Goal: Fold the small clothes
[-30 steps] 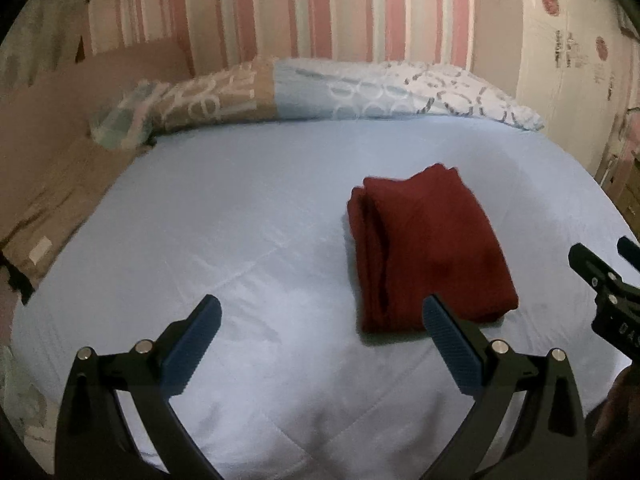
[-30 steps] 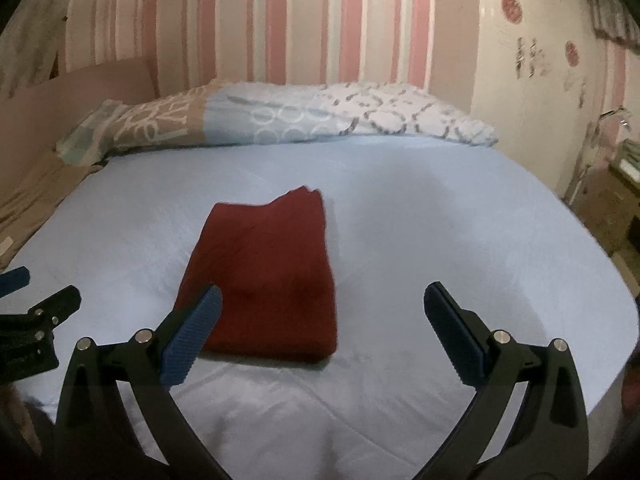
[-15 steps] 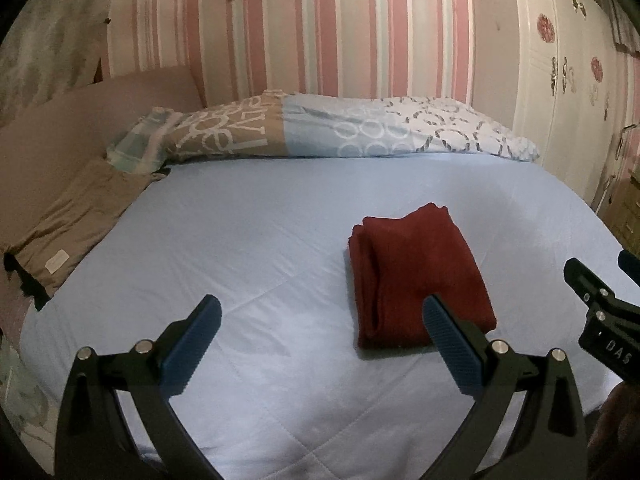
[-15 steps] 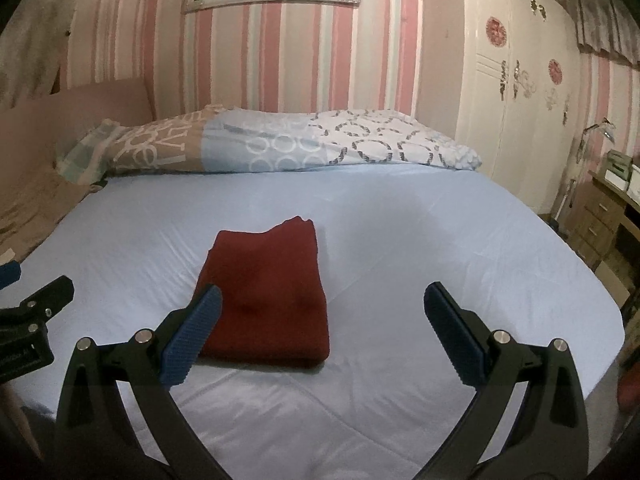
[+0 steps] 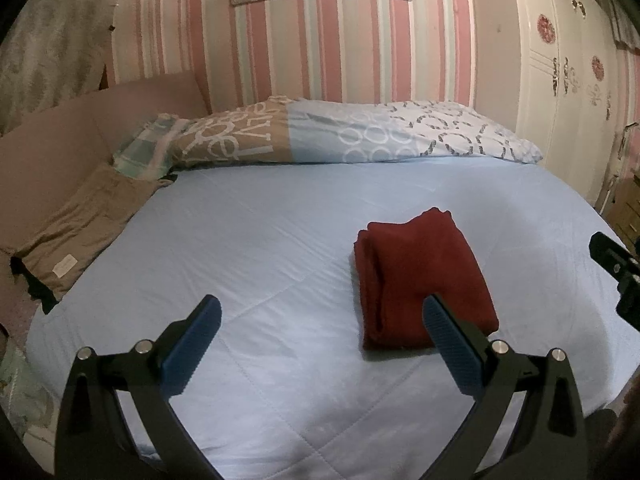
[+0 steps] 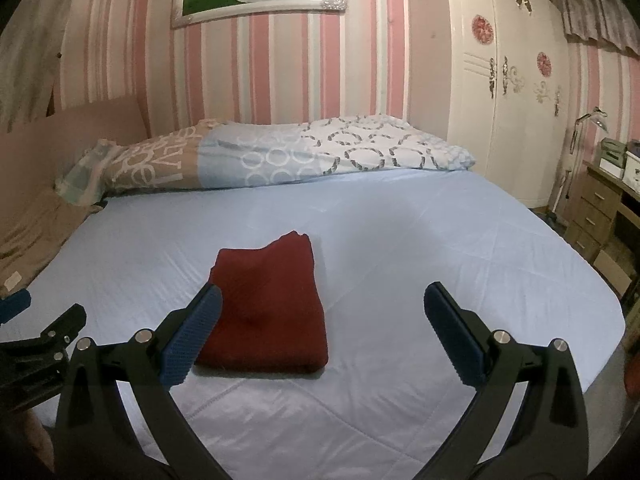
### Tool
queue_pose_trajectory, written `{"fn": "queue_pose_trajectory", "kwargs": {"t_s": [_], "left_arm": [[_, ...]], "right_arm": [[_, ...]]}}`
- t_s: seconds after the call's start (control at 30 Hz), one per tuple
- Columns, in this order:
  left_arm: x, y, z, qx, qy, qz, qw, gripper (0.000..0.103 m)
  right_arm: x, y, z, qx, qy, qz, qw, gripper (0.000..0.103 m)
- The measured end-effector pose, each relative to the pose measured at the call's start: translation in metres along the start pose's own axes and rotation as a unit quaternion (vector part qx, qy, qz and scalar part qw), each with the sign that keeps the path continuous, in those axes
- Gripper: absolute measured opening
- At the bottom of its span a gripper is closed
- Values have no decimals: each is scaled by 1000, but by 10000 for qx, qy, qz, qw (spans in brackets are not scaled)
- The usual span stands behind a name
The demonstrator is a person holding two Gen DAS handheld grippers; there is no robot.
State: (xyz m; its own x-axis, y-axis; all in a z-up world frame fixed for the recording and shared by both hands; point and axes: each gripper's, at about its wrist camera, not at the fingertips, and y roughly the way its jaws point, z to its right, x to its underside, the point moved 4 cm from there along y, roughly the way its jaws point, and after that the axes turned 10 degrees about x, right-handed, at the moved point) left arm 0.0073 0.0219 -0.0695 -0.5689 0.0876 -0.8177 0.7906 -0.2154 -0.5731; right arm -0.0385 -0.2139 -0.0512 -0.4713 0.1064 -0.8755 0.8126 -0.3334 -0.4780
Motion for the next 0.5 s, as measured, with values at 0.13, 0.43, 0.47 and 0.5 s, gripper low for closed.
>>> {"fn": "queue_pose_trajectory", "kwargs": {"t_s": [0.13, 0.43, 0.47, 0.5], "left_arm": [[1, -1, -2, -22, -23, 17, 10000, 101], [2, -2, -3, -109, 9, 24, 9999, 101], [2, -2, -3, -104, 5, 12, 9999, 101], [2, -2, -3, -93, 2, 8, 10000, 101]], "right_arm": [[0, -3, -1, 28, -29, 78, 10000, 100], [1, -4, -2, 40, 2, 48, 10000, 100], [1, -4, -3, 40, 2, 47, 10000, 100], [1, -5, -3, 42, -4, 55, 10000, 100]]}}
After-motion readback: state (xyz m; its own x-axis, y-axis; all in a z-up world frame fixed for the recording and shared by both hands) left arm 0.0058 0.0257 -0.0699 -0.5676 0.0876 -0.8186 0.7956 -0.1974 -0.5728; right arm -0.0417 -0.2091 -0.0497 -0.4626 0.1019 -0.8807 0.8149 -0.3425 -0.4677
